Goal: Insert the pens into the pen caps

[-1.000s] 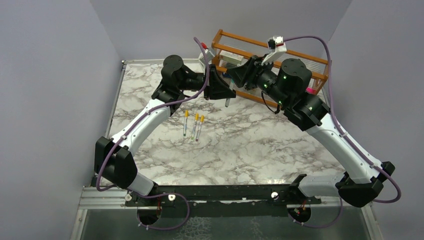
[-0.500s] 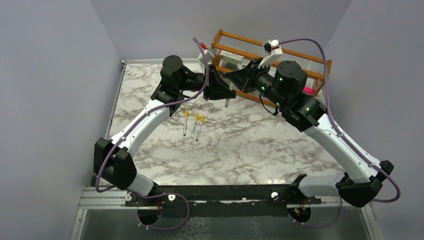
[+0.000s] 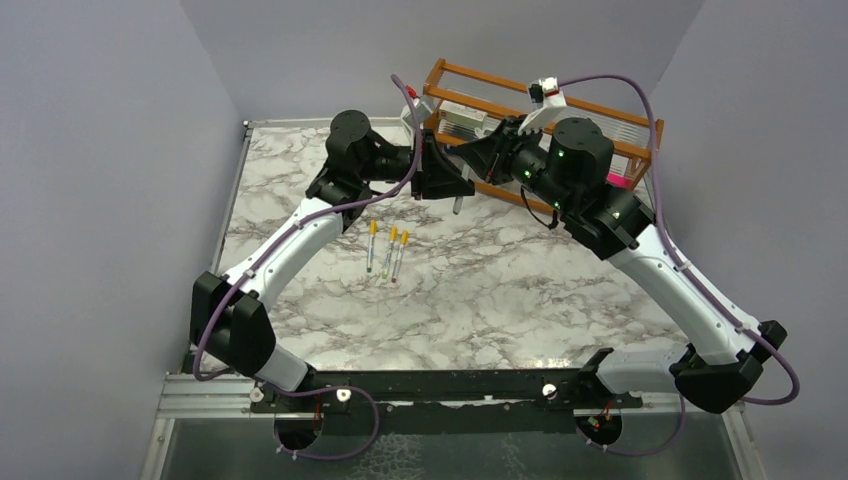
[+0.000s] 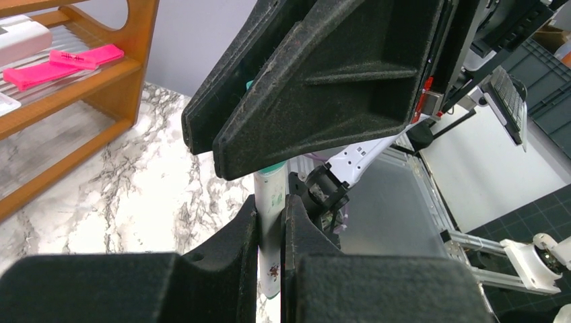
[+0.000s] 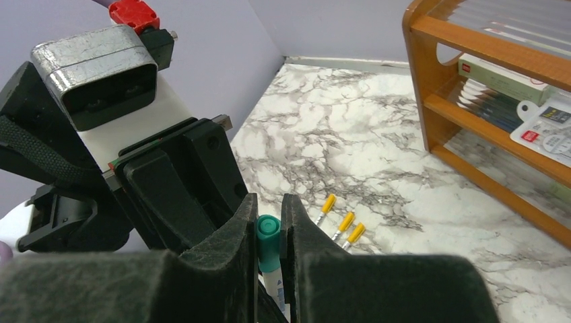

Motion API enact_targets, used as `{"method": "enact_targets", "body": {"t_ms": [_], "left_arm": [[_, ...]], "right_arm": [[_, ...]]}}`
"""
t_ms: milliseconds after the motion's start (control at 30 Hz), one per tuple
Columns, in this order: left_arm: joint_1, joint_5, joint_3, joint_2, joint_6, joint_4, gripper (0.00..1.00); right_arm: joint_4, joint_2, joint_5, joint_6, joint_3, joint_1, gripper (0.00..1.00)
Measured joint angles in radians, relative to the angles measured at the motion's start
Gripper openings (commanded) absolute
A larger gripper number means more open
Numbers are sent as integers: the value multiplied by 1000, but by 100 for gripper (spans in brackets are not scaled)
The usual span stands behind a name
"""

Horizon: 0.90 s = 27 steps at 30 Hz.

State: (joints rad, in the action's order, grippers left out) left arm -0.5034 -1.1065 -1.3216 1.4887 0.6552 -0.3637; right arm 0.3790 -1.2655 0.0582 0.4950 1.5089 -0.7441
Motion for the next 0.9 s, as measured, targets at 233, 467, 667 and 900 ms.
{"method": "enact_targets", "body": {"t_ms": [233,467,667,900], "left_arm": [[-4,-28,-86,76,0,48,0],[-14,-98,-183,154,6,71,0],[-16,-161,-259,206,15,103,0],[-16,-219,-297,258,28,108,0]], "right_arm": [[29,-2,32,21,3,23,1],[19,35,55,40,-35,39,1],[-5,56,56,64,-71,50,1],[8,55,61,77,-88,59,1]]}}
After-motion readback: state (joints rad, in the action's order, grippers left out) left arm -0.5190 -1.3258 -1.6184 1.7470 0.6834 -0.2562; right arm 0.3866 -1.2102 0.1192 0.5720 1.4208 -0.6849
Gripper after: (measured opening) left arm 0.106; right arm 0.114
